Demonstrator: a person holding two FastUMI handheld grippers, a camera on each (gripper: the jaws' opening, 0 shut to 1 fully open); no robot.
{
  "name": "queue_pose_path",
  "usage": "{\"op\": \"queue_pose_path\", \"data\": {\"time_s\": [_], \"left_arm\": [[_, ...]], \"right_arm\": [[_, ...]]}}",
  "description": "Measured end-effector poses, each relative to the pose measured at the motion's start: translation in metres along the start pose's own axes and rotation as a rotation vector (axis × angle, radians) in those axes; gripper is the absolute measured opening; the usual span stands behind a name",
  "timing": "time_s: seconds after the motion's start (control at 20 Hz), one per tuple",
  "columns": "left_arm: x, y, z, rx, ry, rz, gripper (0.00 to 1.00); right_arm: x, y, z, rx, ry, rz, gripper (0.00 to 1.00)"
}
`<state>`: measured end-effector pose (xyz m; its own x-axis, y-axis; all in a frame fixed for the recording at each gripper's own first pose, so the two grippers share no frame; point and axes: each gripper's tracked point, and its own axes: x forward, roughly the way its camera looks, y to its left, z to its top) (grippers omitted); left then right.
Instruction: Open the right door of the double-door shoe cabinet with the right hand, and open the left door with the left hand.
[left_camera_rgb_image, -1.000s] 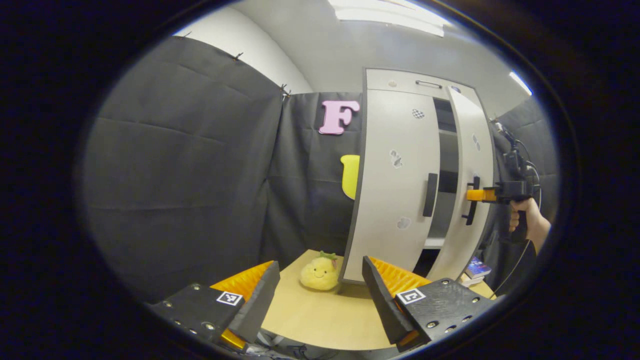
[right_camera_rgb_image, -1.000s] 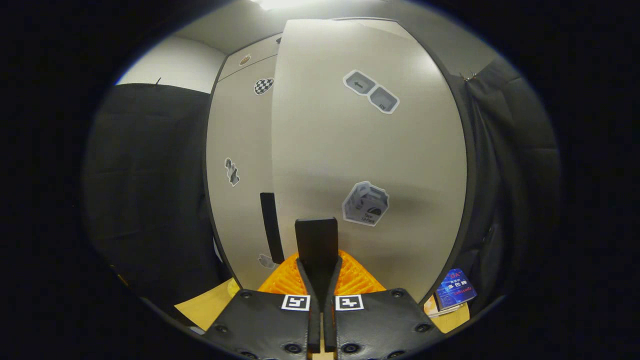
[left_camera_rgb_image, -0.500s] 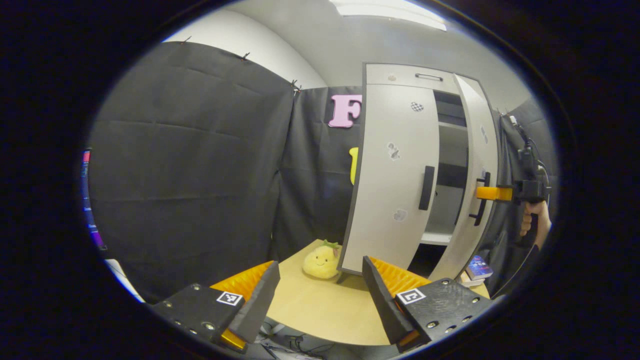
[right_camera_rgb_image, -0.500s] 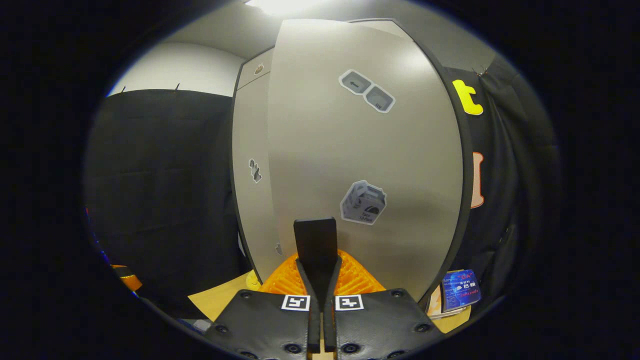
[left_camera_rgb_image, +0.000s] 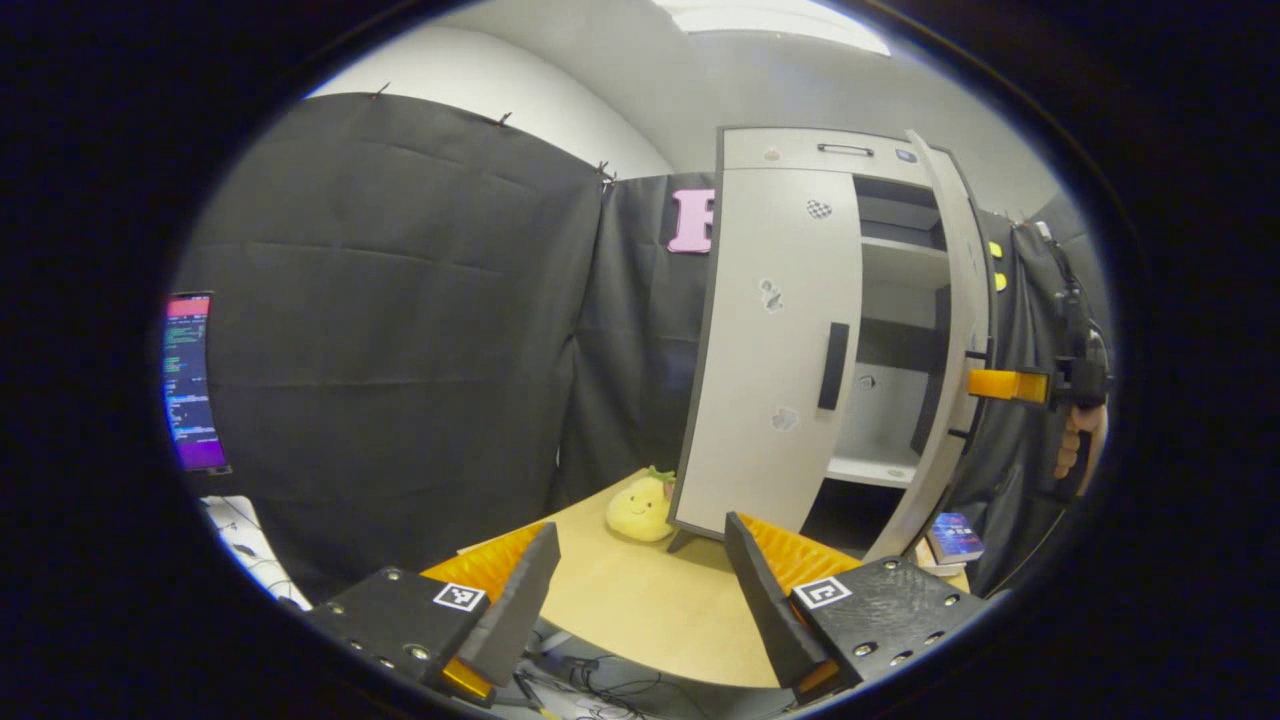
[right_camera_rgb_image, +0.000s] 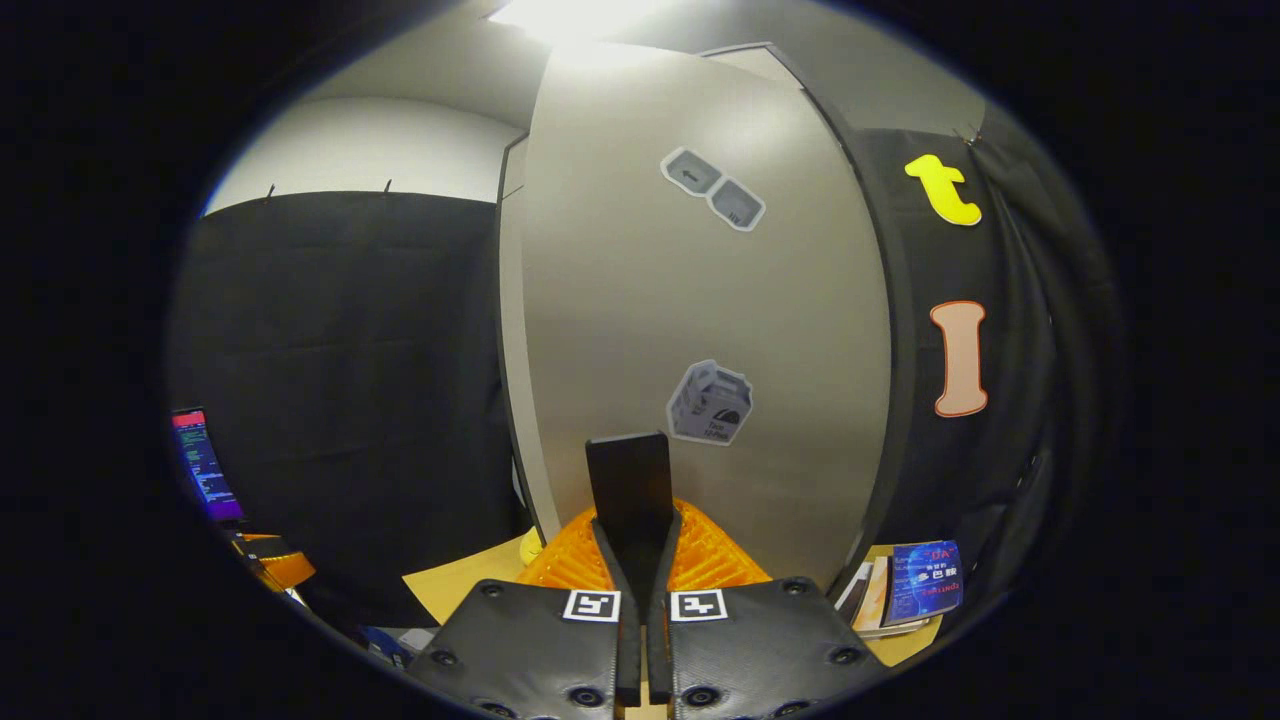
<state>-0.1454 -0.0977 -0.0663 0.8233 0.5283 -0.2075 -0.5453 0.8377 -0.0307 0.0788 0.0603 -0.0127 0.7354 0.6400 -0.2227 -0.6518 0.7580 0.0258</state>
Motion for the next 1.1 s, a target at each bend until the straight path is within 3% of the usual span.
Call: {"op": "queue_pose_path", "data": {"time_s": [0.45,0.5,0.8,0.85,0.95,1.1], "left_arm": [[-0.007,-0.035,-0.008,0.013,0.002,-0.029,0.95],[-0.004,-0.042,-0.006,0.016,-0.001,-0.035,0.96],[0.015,-0.063,0.01,0.046,-0.029,-0.072,0.95],[0.02,-0.067,0.013,0.045,-0.031,-0.085,0.95],[0.038,-0.073,0.016,0.042,-0.035,-0.117,0.95],[0.064,-0.085,0.021,0.043,-0.027,-0.153,0.95]], "right_arm": [[-0.058,-0.043,-0.003,0.026,-0.023,-0.027,0.0],[-0.063,-0.05,-0.003,0.028,-0.028,-0.039,0.04],[-0.086,-0.109,-0.001,0.051,-0.052,-0.163,0.0],[-0.089,-0.116,0.0,0.062,-0.053,-0.16,0.03],[-0.086,-0.109,-0.001,0.088,-0.043,-0.134,0.02],[-0.086,-0.114,0.0,0.033,-0.041,-0.212,0.0]]}}
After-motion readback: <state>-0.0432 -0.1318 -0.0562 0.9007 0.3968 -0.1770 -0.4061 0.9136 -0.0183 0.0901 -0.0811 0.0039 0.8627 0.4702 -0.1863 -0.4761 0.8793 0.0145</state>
